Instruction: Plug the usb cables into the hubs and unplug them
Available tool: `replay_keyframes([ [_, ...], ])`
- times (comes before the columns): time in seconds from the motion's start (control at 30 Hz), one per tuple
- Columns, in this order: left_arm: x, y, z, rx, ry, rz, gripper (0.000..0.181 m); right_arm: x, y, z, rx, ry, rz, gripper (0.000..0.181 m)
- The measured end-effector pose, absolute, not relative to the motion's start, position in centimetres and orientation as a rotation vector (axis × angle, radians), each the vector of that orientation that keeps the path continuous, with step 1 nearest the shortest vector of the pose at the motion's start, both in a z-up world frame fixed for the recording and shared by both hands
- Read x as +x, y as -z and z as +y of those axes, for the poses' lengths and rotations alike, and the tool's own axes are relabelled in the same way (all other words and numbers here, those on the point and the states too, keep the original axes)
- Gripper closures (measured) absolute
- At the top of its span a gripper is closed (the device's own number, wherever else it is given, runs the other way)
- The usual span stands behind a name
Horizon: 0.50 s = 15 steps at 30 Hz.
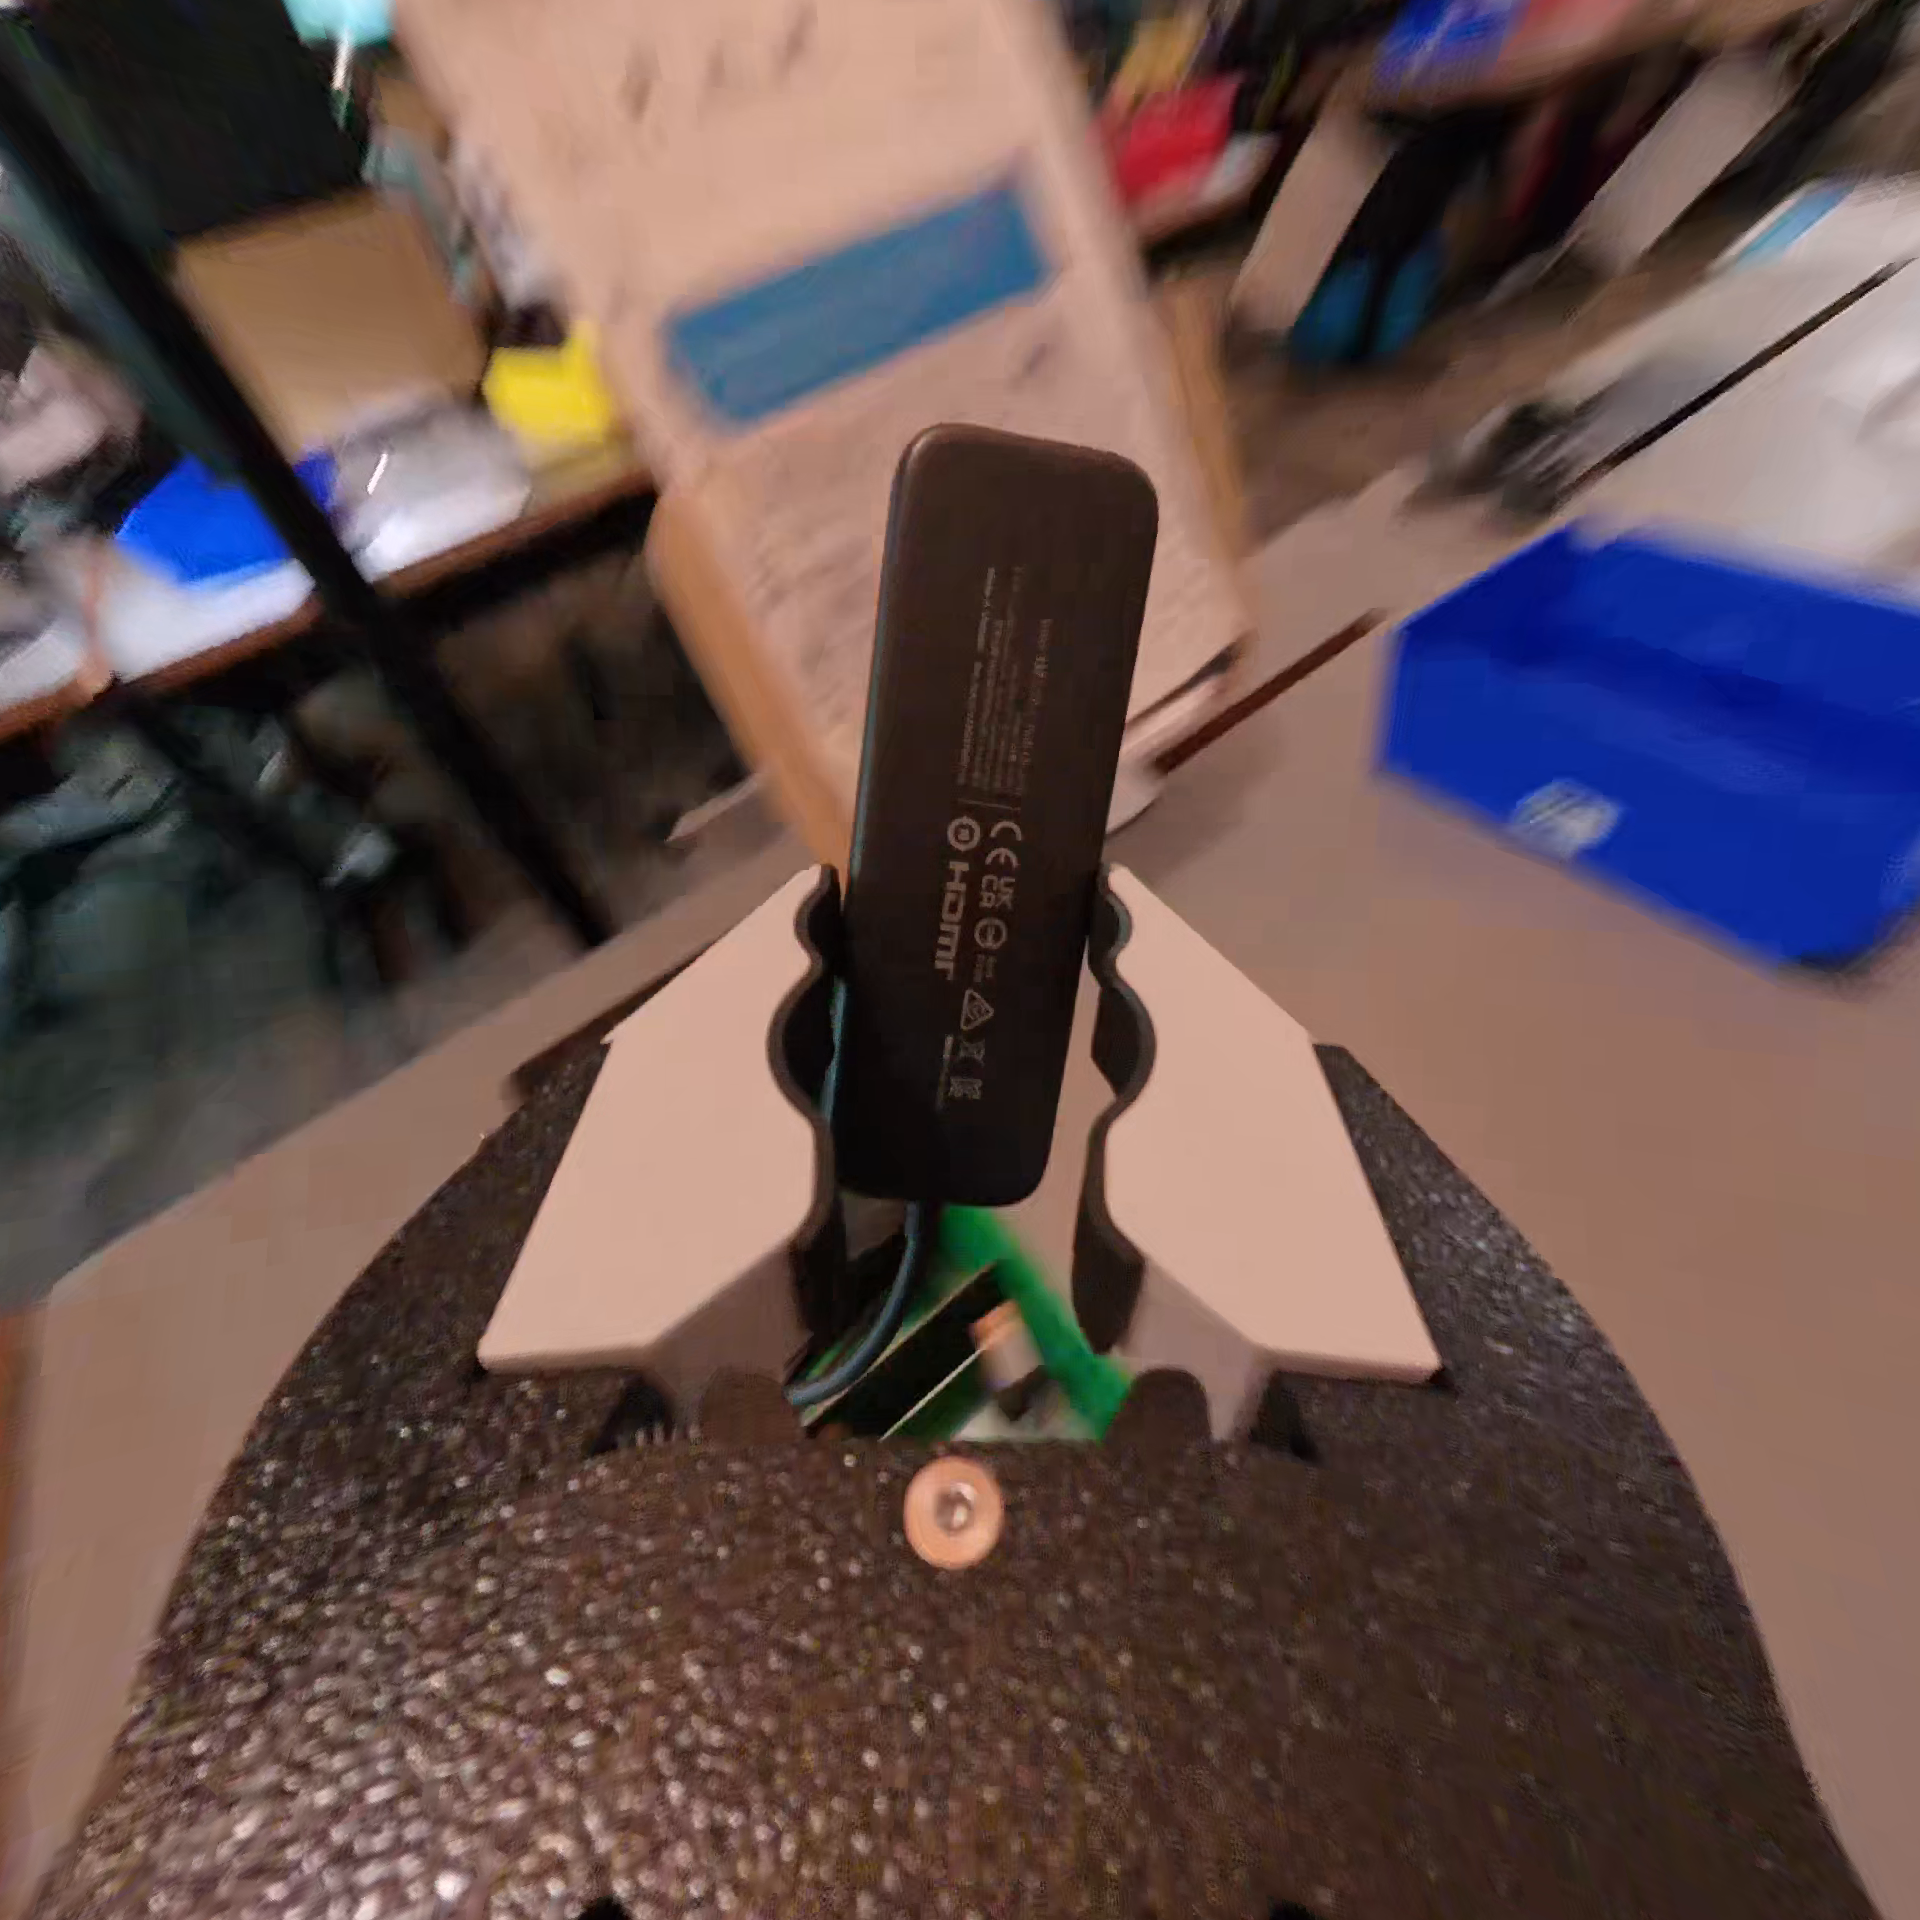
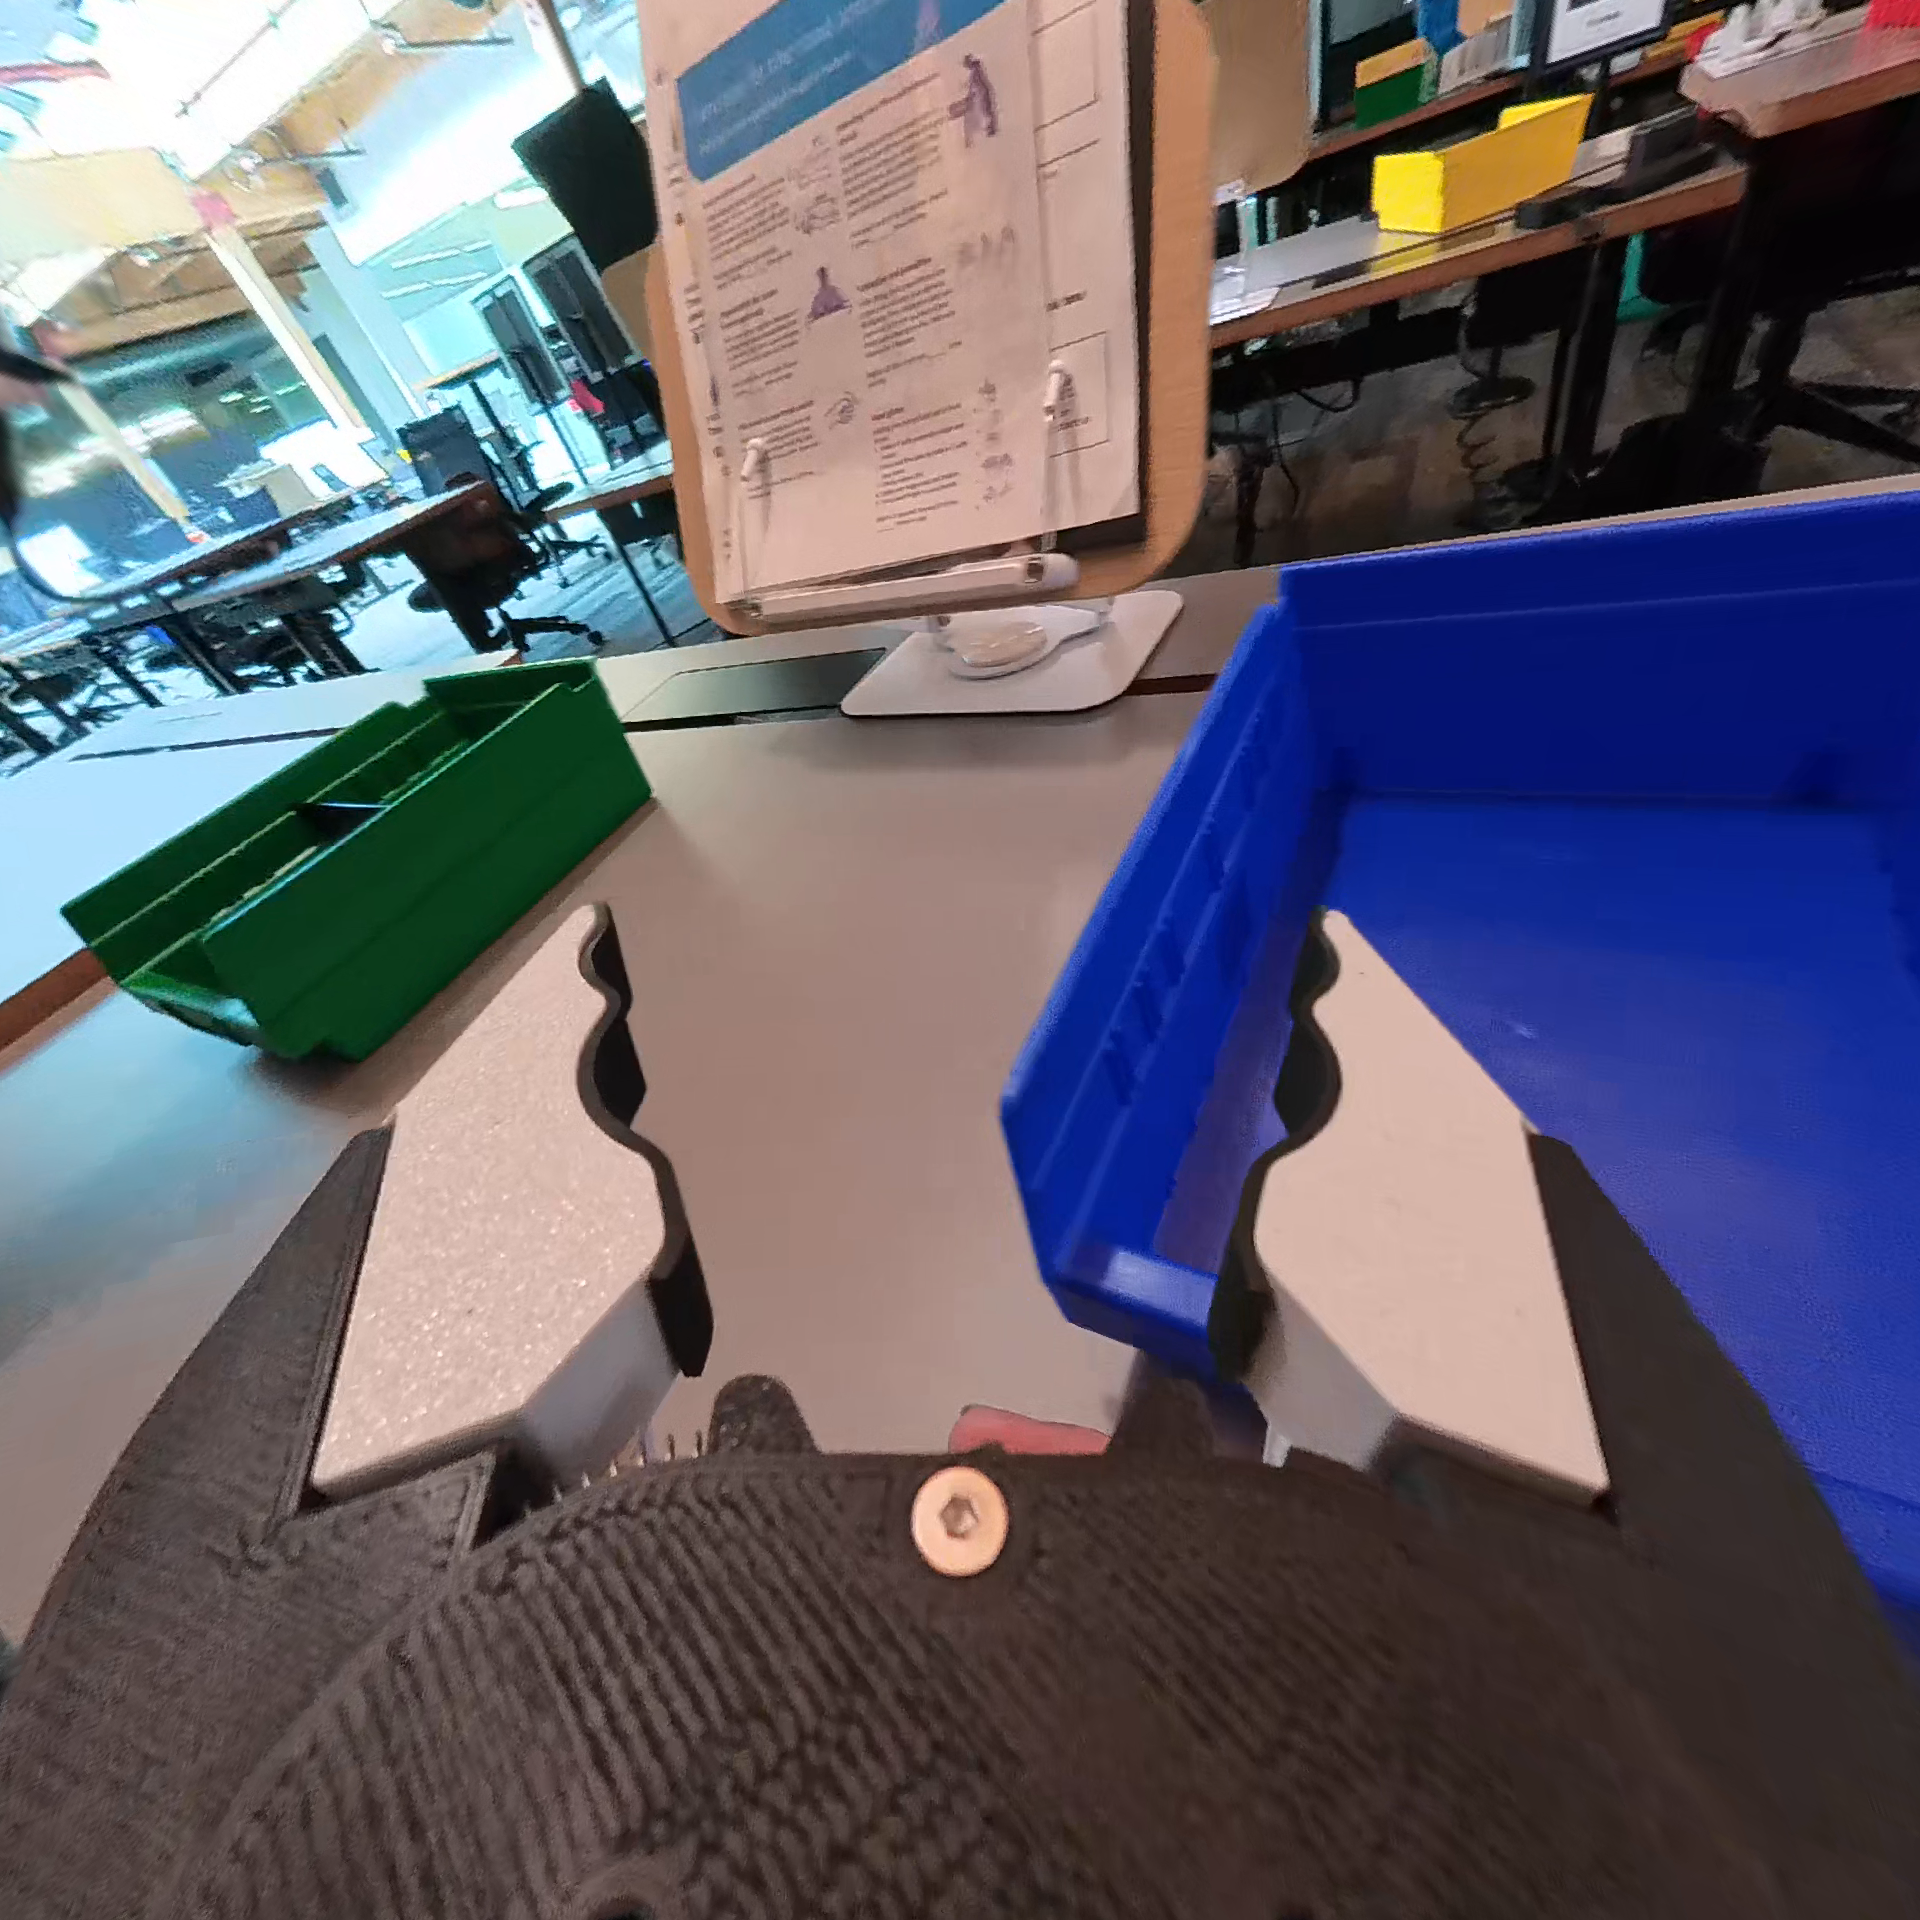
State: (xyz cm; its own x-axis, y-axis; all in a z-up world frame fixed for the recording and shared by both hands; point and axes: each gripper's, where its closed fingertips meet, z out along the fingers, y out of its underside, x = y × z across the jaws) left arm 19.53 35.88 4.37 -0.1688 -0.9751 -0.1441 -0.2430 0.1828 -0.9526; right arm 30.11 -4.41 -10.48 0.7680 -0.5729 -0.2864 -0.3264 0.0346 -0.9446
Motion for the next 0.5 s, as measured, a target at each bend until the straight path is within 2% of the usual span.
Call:
replay_keyframes([
  [0.03,18.4,-5.4,32.6,-1.117,1.189,1.554,0.135,29.7,10.4,-3.7,-1.571,0.214,0.735,0.056],
  [0.13,15.6,-4.0,23.6,-0.968,1.486,1.523,0.135,27.2,9.5,-0.8,-1.564,0.179,0.662,0.056],
  [0.3,14.6,5.4,12.6,-0.842,1.683,1.794,0.135,20.1,7.0,3.7,-1.541,0.104,0.394,0.058],
  [0.5,12.3,11.8,6.5,-0.666,1.753,2.221,0.135,13.6,7.8,6.6,-1.568,-0.123,0.082,0.092],
])
